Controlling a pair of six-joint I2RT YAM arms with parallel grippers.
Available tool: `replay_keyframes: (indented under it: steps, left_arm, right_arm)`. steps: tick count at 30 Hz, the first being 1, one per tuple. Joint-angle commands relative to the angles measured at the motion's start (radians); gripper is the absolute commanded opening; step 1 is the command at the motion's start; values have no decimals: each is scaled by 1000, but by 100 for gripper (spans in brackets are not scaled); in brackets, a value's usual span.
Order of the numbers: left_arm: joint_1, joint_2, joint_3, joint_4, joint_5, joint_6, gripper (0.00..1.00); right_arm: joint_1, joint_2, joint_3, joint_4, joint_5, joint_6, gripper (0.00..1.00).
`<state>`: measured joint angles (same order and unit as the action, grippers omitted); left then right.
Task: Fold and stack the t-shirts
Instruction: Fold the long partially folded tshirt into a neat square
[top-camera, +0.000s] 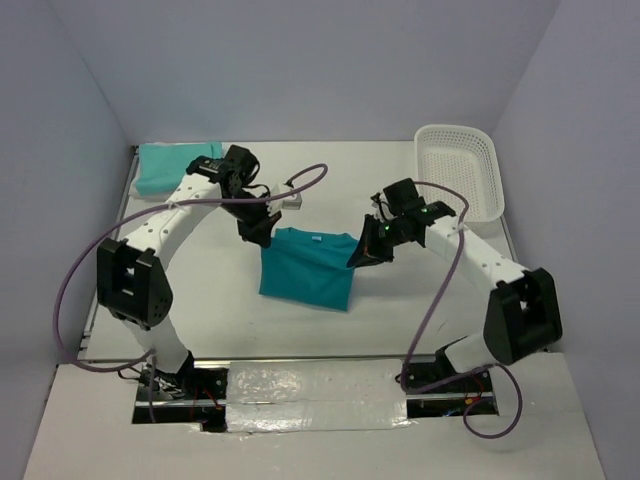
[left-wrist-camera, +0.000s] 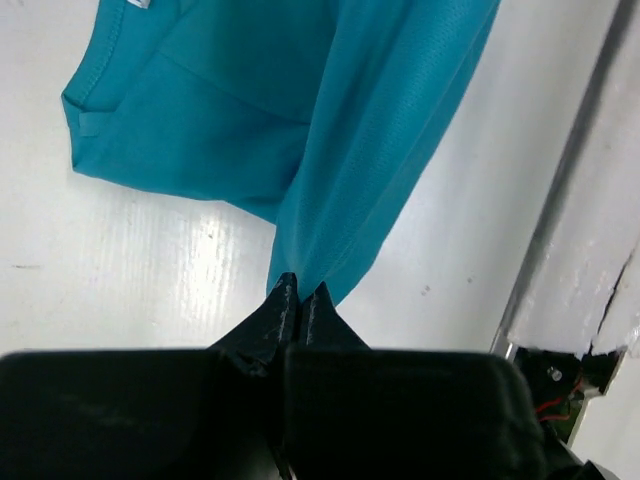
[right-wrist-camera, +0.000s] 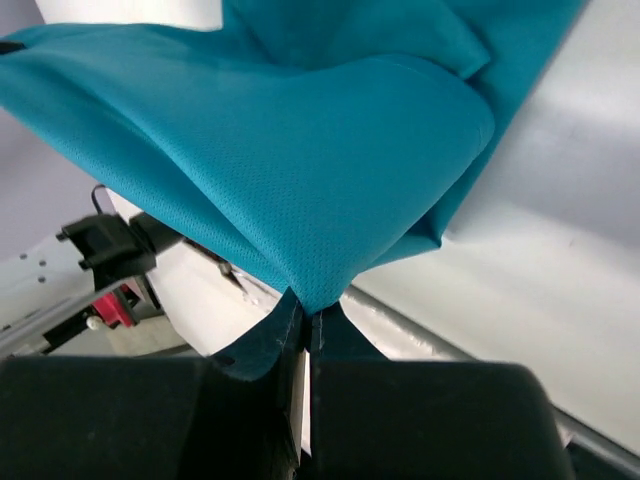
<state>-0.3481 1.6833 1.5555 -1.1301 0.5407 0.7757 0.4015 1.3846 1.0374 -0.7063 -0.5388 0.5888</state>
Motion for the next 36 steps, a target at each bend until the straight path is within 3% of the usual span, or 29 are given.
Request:
replay_keyframes:
  steps: [1, 11, 14, 15, 17, 18, 21, 26, 28, 29, 30, 32, 33, 36]
  left_arm:
    - [14, 61, 78, 26, -1, -52, 0]
    - [34, 318, 241, 228, -116, -212, 0]
    - [41, 396, 296, 243, -162, -243, 10]
    - [43, 415, 304, 248, -168, -254, 18]
    - [47, 458, 325, 295, -197, -282, 28]
    - [49, 472, 331, 320, -206, -292, 44]
    - [63, 545, 429, 424, -243, -360, 49]
    - [95, 598, 567, 418, -264, -467, 59]
    - [121, 567, 561, 434, -285, -516, 59]
    - [136, 461, 466, 453, -248, -538, 54]
    - [133, 460, 465, 469, -233, -536, 52]
    - [117, 355, 317, 506, -179, -521, 49]
    - [109, 330, 278, 518, -153, -515, 48]
    - [75, 306, 206, 504, -88, -501, 30]
  right_arm:
    - [-47, 123, 79, 5, -35, -81, 0]
    - [-153, 359, 156, 119, -63, -46, 0]
    - [-182, 459, 240, 128, -43, -37, 9]
    - [-188, 488, 289, 131, -40, -38, 22]
    - [-207, 574, 347, 108, -10, -44, 31]
    - [-214, 603, 410, 93, 9, -53, 39]
    - [-240, 671, 490, 65, 108, -46, 47]
    - [-224, 615, 576, 71, 167, -95, 51]
    - [-204, 561, 584, 54, 277, -127, 51]
    - [-140, 401, 485, 118, 365, -124, 46]
    - [-139, 399, 440, 119, 372, -118, 44]
    - [-75, 297, 345, 225, 338, -95, 37]
    - [-60, 285, 270, 257, 309, -57, 26]
    - [-38, 339, 219, 333, 183, 24, 3]
